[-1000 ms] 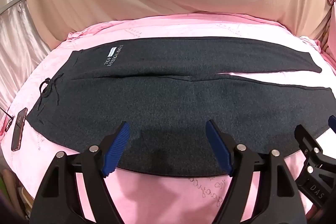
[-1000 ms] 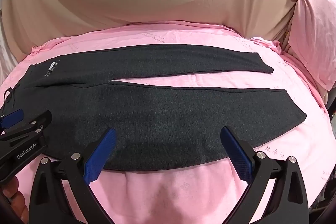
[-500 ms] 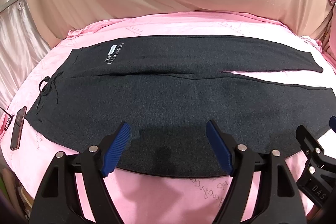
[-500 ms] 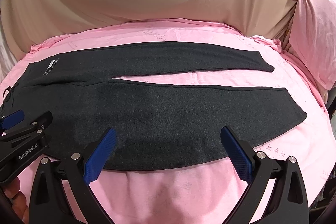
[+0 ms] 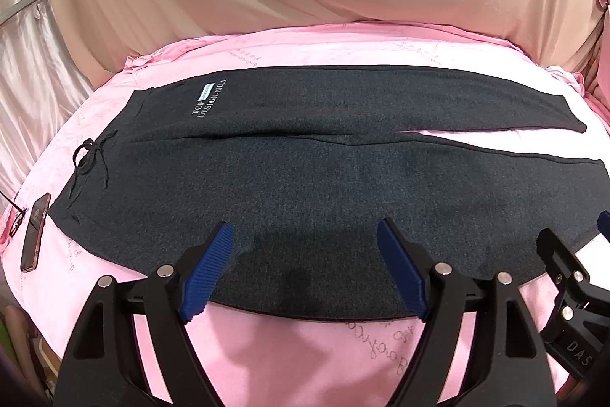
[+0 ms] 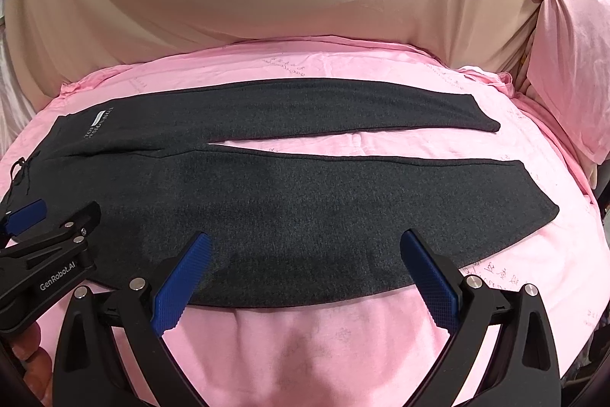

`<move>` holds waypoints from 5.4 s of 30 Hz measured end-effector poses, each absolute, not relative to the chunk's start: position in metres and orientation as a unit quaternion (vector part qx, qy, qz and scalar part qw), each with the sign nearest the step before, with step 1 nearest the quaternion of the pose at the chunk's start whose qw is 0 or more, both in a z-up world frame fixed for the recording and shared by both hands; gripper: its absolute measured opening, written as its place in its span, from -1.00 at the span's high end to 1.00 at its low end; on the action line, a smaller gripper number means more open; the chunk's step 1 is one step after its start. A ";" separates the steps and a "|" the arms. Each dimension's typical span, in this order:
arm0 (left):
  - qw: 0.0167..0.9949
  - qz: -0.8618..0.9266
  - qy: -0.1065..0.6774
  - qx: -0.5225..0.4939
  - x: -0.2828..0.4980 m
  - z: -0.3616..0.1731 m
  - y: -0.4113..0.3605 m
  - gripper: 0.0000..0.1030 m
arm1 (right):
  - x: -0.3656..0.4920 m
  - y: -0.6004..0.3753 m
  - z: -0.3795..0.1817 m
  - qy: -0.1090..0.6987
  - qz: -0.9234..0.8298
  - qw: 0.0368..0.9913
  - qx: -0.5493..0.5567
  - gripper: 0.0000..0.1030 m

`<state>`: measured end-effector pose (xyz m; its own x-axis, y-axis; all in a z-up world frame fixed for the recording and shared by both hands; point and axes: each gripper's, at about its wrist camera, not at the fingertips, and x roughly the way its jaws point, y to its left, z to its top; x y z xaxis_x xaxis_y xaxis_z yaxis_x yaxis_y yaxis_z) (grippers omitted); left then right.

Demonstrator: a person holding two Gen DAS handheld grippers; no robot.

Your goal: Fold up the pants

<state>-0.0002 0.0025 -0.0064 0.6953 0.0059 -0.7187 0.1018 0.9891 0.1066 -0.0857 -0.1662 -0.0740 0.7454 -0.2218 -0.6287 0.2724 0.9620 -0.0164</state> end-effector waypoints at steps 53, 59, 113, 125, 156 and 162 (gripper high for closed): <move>0.913 -0.016 0.399 0.080 0.010 -0.016 0.000 -0.49 | -0.073 -0.165 -0.083 0.335 -0.116 0.934 0.042 -0.90; 0.910 -0.019 0.405 0.082 0.018 -0.022 0.001 -0.49 | -0.064 -0.180 -0.086 0.335 -0.123 0.933 0.049 -0.90; 0.922 0.077 0.359 -0.125 0.226 0.038 0.327 0.60 | 0.036 -0.503 -0.030 0.284 -0.126 0.943 0.116 0.88; 0.889 0.108 0.424 -0.134 0.063 -0.021 0.356 0.40 | -0.074 -0.482 -0.092 0.330 -0.164 0.925 0.089 0.52; 0.821 0.129 0.466 -0.304 0.060 -0.056 0.392 0.84 | -0.075 -0.397 -0.108 0.323 -0.025 0.910 0.259 -0.18; 0.820 0.131 0.475 -0.291 0.066 -0.055 0.392 0.83 | -0.044 -0.443 -0.125 0.315 -0.052 0.881 0.350 -0.14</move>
<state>0.0663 0.3916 -0.0552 0.5148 -0.0619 -0.8551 -0.4905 0.7968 -0.3530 -0.0442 -0.4429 -0.1255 0.7962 0.1287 -0.5912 0.3120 0.7499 0.5834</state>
